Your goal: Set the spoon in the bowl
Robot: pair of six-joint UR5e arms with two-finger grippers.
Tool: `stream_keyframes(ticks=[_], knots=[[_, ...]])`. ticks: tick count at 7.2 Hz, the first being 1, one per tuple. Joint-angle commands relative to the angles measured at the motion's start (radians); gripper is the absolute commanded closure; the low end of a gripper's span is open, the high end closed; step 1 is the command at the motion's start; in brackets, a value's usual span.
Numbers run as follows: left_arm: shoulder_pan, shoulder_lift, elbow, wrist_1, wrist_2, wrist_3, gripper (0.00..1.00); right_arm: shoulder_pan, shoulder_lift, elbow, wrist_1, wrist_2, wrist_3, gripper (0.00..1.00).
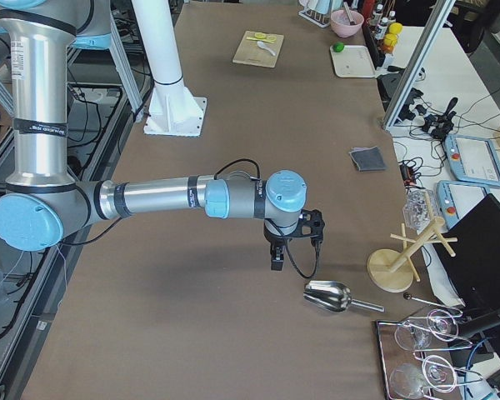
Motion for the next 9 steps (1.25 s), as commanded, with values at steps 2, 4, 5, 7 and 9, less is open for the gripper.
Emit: stream_keyframes(ticks=[2, 4, 5, 7, 9], knots=[[0.000, 0.000, -0.006, 0.002, -0.003, 0.000, 0.02, -0.008, -0.003, -0.004, 0.000, -0.001, -0.003, 0.00], [0.003, -0.030, 0.004, 0.002, -0.002, -0.002, 0.02, -0.008, 0.000, -0.005, 0.000, -0.002, -0.003, 0.00], [0.003, -0.033, 0.004, 0.002, -0.002, 0.000, 0.02, -0.008, 0.005, -0.004, -0.002, -0.001, -0.001, 0.00], [0.002, -0.034, -0.005, 0.002, 0.000, 0.000, 0.02, -0.005, -0.007, 0.010, 0.000, -0.008, -0.001, 0.00], [0.003, -0.033, 0.009, 0.004, 0.000, -0.002, 0.02, -0.007, -0.006, -0.008, 0.000, -0.001, -0.003, 0.00]])
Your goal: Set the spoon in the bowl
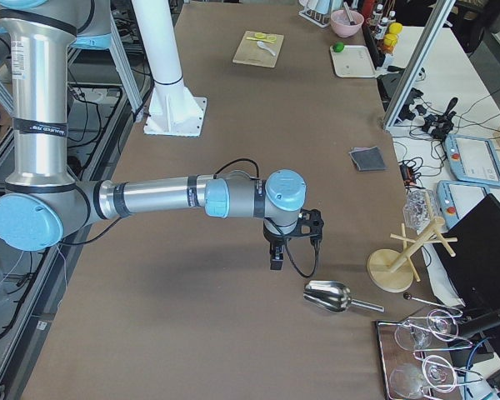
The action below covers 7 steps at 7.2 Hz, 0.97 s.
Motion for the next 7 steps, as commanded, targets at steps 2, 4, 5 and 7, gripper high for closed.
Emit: stream_keyframes(ticks=[2, 4, 5, 7], knots=[[-0.003, 0.013, 0.024, 0.000, 0.000, 0.000, 0.02, -0.005, 0.008, -0.009, -0.001, 0.008, 0.001, 0.00], [0.000, 0.005, 0.063, -0.012, 0.000, 0.000, 0.02, -0.018, 0.033, -0.010, 0.000, -0.009, -0.002, 0.00], [0.000, 0.003, 0.062, -0.011, 0.003, 0.000, 0.02, -0.018, 0.033, -0.009, 0.000, -0.015, -0.002, 0.00], [0.000, -0.004, 0.053, -0.016, -0.002, 0.002, 0.02, -0.037, 0.048, 0.022, 0.003, -0.006, -0.002, 0.00]])
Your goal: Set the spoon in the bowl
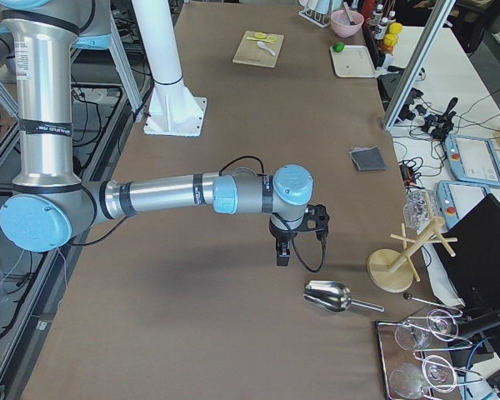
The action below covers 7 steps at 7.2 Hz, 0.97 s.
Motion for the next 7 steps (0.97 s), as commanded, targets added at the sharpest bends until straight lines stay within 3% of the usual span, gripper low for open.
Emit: stream_keyframes(ticks=[1, 4, 6, 7], knots=[[0.002, -0.014, -0.010, -0.040, -0.002, 0.000, 0.02, -0.031, 0.030, 0.030, 0.028, -0.001, 0.001, 0.00], [0.110, -0.106, 0.037, -0.109, 0.000, 0.000, 0.02, -0.083, 0.056, 0.048, 0.089, 0.024, 0.069, 0.00], [0.156, -0.202, 0.060, -0.120, 0.000, 0.000, 0.02, -0.135, 0.043, 0.040, 0.271, 0.033, 0.114, 0.00], [0.202, -0.212, 0.091, -0.120, 0.000, -0.026, 0.02, -0.164, 0.043, 0.047, 0.301, 0.077, 0.158, 0.00]])
